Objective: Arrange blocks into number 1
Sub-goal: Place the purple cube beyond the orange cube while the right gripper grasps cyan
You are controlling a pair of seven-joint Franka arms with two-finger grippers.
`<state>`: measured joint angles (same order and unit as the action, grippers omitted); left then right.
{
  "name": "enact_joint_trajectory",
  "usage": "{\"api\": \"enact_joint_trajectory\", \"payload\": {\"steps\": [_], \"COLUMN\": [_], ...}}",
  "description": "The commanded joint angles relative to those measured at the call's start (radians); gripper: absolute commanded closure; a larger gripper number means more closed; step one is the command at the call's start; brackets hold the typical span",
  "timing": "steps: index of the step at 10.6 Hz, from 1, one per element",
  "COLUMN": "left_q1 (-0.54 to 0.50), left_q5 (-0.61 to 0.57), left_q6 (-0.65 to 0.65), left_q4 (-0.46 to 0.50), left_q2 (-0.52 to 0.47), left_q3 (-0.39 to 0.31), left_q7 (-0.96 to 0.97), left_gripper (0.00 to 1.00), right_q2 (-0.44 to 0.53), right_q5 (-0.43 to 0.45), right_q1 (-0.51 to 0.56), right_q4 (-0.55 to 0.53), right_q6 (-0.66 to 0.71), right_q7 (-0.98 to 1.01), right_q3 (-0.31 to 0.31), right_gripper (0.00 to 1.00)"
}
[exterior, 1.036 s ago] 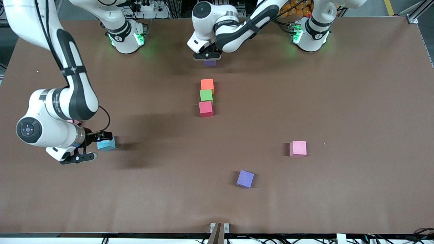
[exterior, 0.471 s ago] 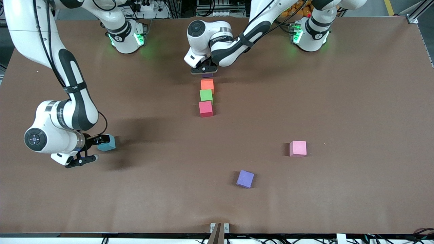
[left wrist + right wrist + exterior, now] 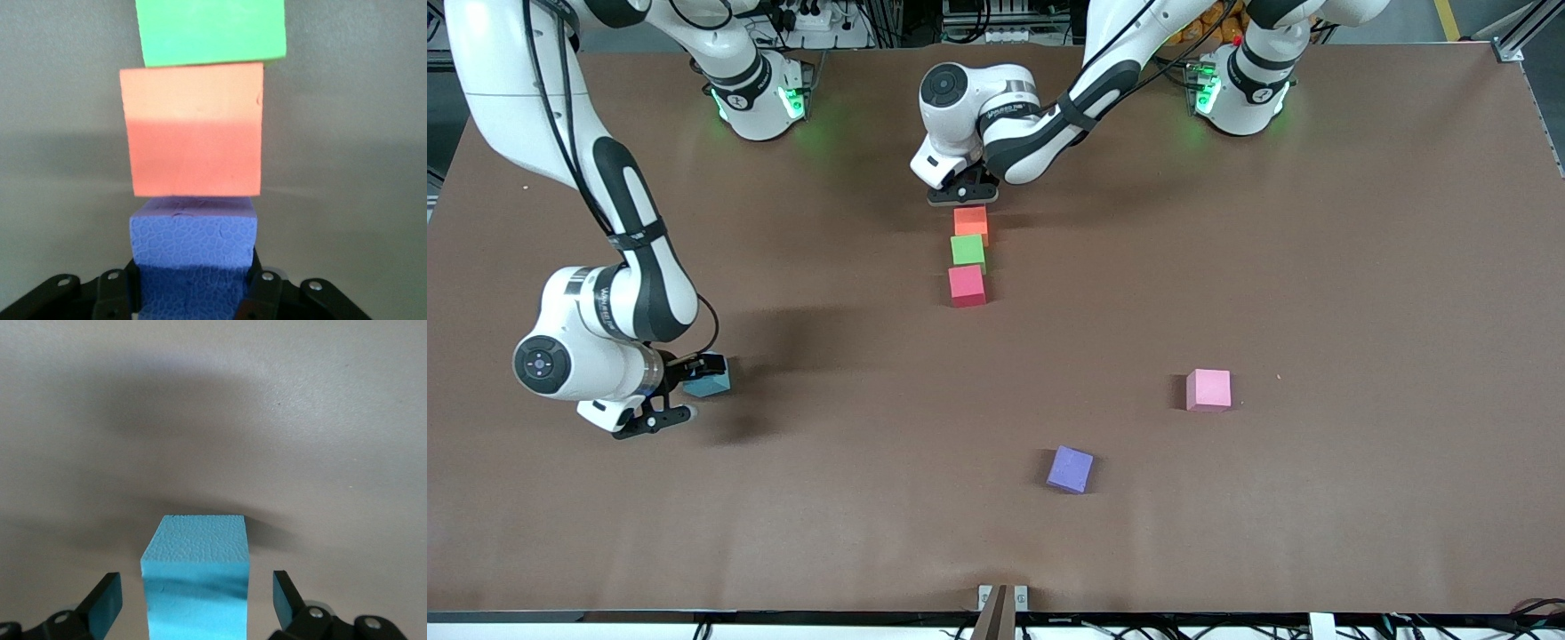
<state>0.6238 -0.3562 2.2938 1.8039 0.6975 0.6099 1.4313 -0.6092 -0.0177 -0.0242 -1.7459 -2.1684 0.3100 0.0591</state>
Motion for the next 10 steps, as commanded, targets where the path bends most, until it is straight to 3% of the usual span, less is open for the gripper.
{"api": "enact_joint_trajectory", "payload": {"steps": [1,2,5,6,7,9,10], "left_q1": [0.008,0.007,0.01,0.008,0.016,0.019,0.019], "left_q5": [-0.012,-0.012,-0.01,-0.012,-0.015,-0.013,-0.013], "left_q6": [-0.004,-0.004,-0.004,-0.004,-0.005,-0.013,-0.026], "left_q4": [-0.014,-0.015,-0.049,-0.055,-0.057,-0.057,-0.057], "left_q2": [0.003,0.008,0.025,0.031,0.031,0.025,0.017], "left_q3": [-0.012,-0.012,-0.038,-0.039,-0.039,-0.039,-0.036], "left_q7": [-0.029,-0.037,-0.051,-0.057,-0.066,-0.058,-0.057], "left_gripper": [1.0,1.0,1.0,0.7,0.01,0.0,0.0], "right_q2": [0.005,-0.003,-0.011,-0.011,-0.007,0.017,0.029], "right_q5": [0.016,0.016,0.016,0.015,0.015,0.013,0.01], "right_q1": [0.012,0.015,0.037,0.037,0.035,0.03,0.029], "right_q4": [-0.029,-0.029,-0.038,-0.038,-0.035,-0.011,0.017], "right_q6": [-0.037,-0.048,-0.073,-0.071,-0.065,-0.013,0.023], "right_q7": [0.015,0.04,0.095,0.093,0.093,0.081,0.08], "right_q3": [-0.012,-0.012,-0.012,-0.012,-0.012,-0.015,-0.016], "right_gripper": [0.0,0.0,0.48,0.68,0.82,1.0,1.0]}}
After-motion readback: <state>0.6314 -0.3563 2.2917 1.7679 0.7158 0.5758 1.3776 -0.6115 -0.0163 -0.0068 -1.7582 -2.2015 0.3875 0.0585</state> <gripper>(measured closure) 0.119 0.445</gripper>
